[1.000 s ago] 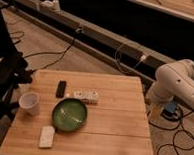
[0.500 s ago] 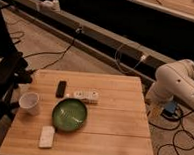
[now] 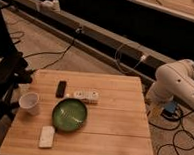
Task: Place the pepper in the ceramic cup
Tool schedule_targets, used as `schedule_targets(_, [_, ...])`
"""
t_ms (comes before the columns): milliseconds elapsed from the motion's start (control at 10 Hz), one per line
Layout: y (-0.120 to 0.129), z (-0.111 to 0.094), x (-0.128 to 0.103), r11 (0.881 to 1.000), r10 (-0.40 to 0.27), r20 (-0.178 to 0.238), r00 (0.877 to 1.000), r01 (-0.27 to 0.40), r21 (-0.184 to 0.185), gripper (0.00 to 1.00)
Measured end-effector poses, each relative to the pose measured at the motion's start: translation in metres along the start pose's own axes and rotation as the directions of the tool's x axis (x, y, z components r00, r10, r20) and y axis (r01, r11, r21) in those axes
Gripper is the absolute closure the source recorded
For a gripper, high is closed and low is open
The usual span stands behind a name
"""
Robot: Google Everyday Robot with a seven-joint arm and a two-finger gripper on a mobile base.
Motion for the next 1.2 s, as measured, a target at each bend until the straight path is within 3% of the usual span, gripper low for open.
schedule_targets(300, [0.002, 0.001, -0.004, 1.000, 0.004, 0.002, 1.000, -0.004, -0.006, 0.35])
schedule_targets(700, [0.016, 0.010, -0.016, 0.999, -0.003, 0.008, 1.000, 0.003, -0.050, 0.35])
schedule_targets(1200, [0.049, 0.044, -0.015, 0.994, -0.026, 0.028, 0.999, 0.029, -0.108, 0.35])
